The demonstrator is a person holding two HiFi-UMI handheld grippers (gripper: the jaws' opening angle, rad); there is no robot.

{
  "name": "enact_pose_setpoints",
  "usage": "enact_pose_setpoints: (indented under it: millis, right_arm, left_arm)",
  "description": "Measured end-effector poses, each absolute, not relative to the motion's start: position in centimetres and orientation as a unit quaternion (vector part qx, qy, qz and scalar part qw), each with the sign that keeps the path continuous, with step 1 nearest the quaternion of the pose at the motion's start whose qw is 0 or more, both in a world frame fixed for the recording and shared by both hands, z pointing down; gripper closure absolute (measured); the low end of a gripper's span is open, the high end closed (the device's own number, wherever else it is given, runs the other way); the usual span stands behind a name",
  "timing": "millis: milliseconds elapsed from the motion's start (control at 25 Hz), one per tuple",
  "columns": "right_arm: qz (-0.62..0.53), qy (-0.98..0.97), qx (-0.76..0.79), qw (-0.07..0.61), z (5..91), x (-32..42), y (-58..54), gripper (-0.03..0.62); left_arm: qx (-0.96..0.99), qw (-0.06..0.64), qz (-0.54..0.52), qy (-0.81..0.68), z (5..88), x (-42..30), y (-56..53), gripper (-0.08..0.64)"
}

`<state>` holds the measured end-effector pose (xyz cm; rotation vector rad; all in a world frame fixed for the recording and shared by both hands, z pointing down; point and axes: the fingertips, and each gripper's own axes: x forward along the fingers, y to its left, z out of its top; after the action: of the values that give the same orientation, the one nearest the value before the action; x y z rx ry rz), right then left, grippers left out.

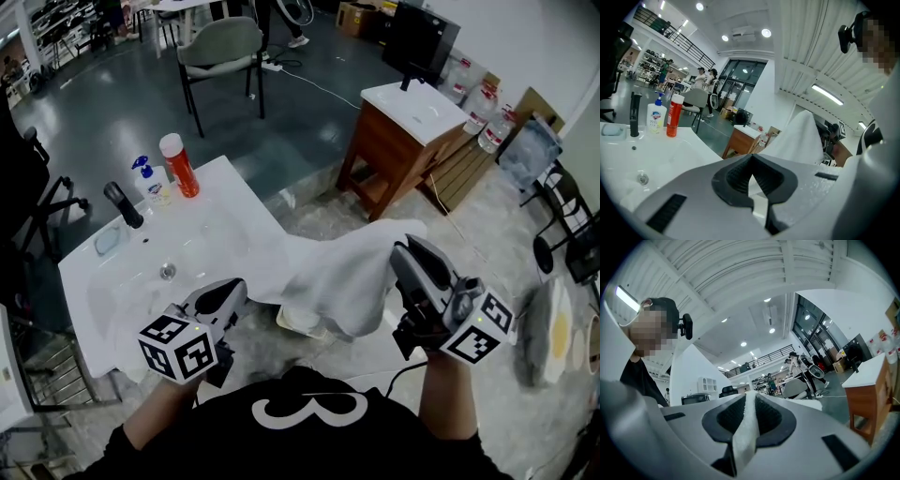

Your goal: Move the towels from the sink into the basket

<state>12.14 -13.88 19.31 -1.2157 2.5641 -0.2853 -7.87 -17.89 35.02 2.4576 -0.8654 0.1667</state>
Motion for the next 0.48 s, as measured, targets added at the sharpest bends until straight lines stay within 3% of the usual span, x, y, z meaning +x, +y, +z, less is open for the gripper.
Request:
enact_pose_setpoints:
  millis: [480]
  right_arm:
    - [-0.144,0.888,-0.433,0.066,25.5,18.1,-17.8,0.529]
  left_arm:
    - [0.905,0.261,0.071,-0.328,35.2,0.1,-19.5,0.555]
